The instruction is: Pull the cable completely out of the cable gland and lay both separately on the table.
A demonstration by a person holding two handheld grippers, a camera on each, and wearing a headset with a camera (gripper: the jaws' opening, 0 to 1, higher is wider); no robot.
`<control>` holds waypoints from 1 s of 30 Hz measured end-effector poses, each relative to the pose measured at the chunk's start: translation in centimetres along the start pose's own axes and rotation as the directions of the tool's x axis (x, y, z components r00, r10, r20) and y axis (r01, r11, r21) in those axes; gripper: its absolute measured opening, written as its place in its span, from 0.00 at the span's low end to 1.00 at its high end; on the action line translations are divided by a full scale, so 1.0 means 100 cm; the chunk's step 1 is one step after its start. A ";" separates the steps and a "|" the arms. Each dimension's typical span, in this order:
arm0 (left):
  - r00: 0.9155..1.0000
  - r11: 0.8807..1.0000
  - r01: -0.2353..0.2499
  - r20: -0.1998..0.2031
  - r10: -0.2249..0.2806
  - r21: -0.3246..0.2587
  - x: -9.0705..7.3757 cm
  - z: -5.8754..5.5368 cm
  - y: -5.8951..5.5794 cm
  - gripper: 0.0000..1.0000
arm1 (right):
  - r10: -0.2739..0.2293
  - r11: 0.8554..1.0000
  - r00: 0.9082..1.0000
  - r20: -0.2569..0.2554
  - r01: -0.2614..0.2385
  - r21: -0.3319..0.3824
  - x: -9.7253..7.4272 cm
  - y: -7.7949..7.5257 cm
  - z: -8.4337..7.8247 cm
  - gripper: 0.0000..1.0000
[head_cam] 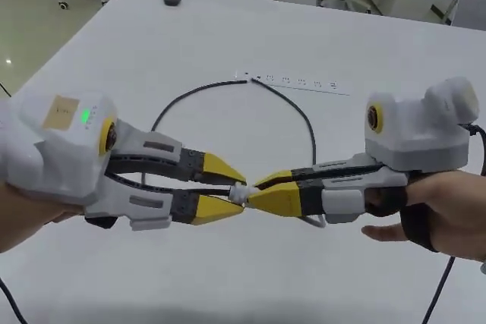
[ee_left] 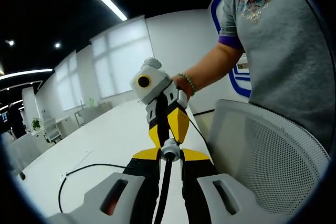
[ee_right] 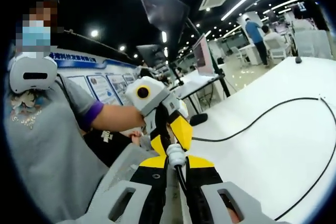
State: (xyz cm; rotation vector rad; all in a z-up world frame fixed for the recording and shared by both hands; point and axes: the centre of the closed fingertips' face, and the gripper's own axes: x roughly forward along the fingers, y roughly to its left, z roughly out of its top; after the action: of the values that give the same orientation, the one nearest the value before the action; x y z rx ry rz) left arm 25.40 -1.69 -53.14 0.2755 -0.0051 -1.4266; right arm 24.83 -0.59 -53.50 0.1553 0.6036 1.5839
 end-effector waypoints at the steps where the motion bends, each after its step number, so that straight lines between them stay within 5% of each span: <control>1: 1.000 1.000 -0.008 0.006 0.008 -0.017 0.000 0.000 0.001 0.15 | -0.017 0.999 1.000 -0.004 0.017 -0.038 0.000 -0.002 0.001 0.07; 8: 1.000 0.996 -0.015 0.010 0.016 -0.085 -0.002 -0.006 0.002 0.14 | -0.105 0.971 0.993 -0.062 0.088 -0.221 0.004 -0.005 -0.002 0.07; 12: 1.000 0.992 -0.025 0.013 0.027 -0.126 -0.003 -0.008 0.005 0.14 | -0.173 0.915 0.983 -0.069 0.134 -0.380 0.006 -0.007 -0.002 0.07; 14: 0.999 0.990 -0.029 0.016 0.031 -0.140 -0.004 -0.009 0.006 0.14 | -0.191 0.902 0.980 -0.064 0.149 -0.406 0.007 -0.008 -0.001 0.07; 16: 0.999 0.987 -0.038 0.015 0.041 -0.157 -0.004 -0.009 0.008 0.14 | -0.220 0.868 0.973 -0.067 0.164 -0.469 0.007 -0.009 0.000 0.07; 18: 0.999 0.984 -0.045 0.017 0.049 -0.171 -0.005 -0.010 0.010 0.14 | -0.233 0.855 0.971 -0.060 0.176 -0.488 0.007 -0.009 0.000 0.07; 20: 0.998 0.981 -0.050 0.016 0.054 -0.187 -0.005 -0.010 0.011 0.14 | -0.258 0.821 0.964 -0.056 0.188 -0.539 0.007 -0.012 0.002 0.07; 25: 0.998 0.975 -0.061 -0.001 0.062 -0.213 -0.003 -0.014 0.012 0.15 | -0.324 0.708 0.944 -0.067 0.195 -0.678 0.006 -0.015 -0.001 0.07; 27: 0.998 0.970 -0.070 -0.008 0.070 -0.231 -0.003 -0.015 0.013 0.15 | -0.364 0.651 0.929 -0.066 0.203 -0.732 0.006 -0.018 -0.002 0.07; 28: 0.997 0.970 -0.072 -0.011 0.071 -0.231 -0.003 -0.016 0.013 0.15 | -0.371 0.636 0.927 -0.064 0.203 -0.745 0.007 -0.018 -0.002 0.07; 30: 0.996 0.963 -0.083 -0.015 0.082 -0.256 -0.003 -0.017 0.015 0.15 | -0.408 0.558 0.911 -0.065 0.192 -0.807 0.006 -0.020 -0.003 0.07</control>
State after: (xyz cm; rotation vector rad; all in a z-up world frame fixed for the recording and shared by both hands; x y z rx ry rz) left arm 27.15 -0.94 -54.48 0.0638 0.1687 -1.3268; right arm 26.42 -0.12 -54.84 -0.8057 0.0444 1.3926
